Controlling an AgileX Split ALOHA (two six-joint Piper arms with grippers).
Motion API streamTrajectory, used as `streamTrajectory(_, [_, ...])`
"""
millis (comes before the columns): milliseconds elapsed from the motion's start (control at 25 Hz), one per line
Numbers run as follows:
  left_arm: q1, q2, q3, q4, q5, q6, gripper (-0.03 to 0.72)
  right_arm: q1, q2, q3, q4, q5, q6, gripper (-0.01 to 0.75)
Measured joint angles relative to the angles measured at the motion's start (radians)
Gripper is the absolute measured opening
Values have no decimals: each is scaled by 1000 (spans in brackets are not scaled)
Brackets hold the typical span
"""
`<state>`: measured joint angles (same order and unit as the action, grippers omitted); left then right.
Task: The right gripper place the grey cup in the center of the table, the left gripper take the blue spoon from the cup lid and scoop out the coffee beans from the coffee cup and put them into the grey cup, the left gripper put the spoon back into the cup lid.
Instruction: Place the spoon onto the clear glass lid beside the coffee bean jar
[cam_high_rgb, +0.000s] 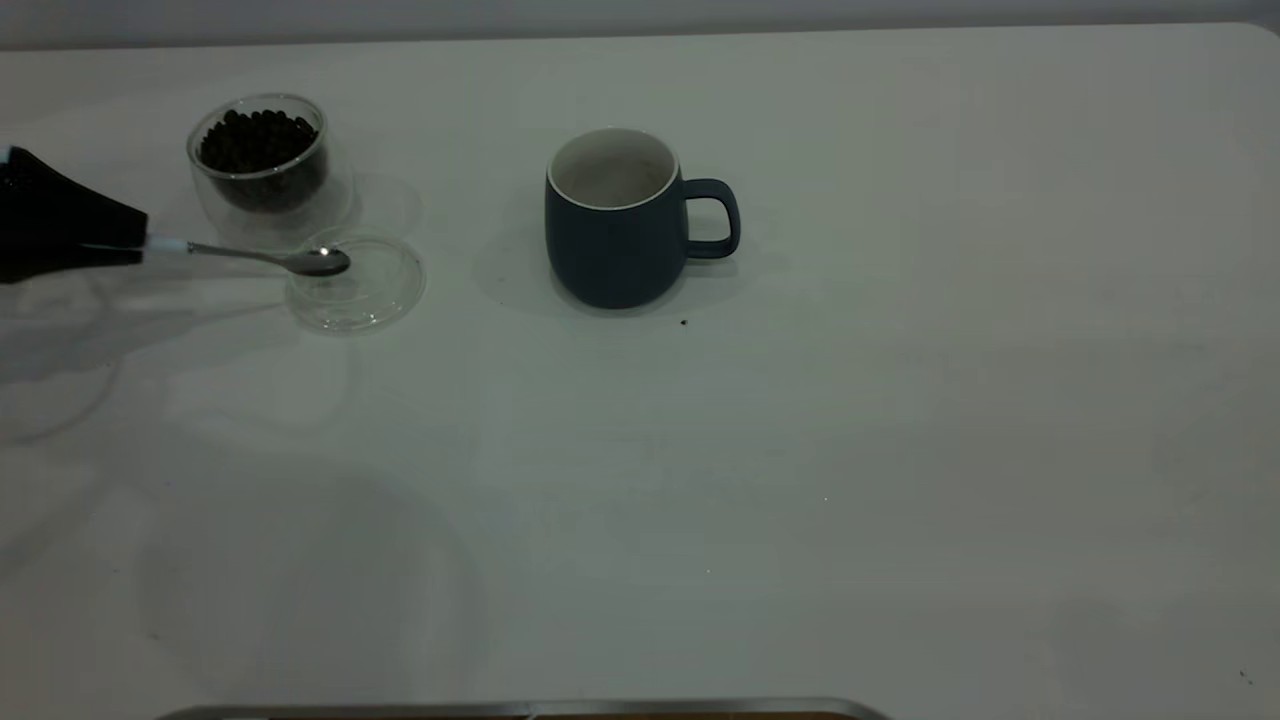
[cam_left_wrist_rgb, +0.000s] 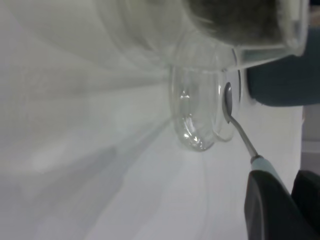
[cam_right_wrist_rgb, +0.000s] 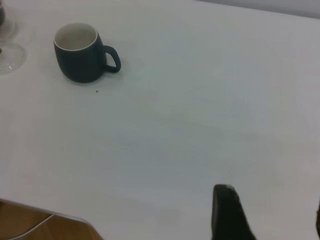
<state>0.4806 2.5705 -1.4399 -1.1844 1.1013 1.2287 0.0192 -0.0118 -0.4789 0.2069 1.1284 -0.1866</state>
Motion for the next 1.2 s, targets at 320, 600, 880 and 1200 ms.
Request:
streamTrajectory(320, [-35, 47, -4, -45, -37, 1, 130, 0, 0, 0, 0, 0, 0, 451])
streamTrajectory(600, [-83, 53, -4, -71, -47, 19, 130, 0, 0, 0, 0, 0, 0, 451])
streamTrajectory(880, [-83, 53, -4, -78, -52, 49, 130, 0, 0, 0, 0, 0, 0, 451])
streamTrajectory(1200, [-83, 54, -4, -78, -62, 49, 199, 0, 0, 0, 0, 0, 0, 451])
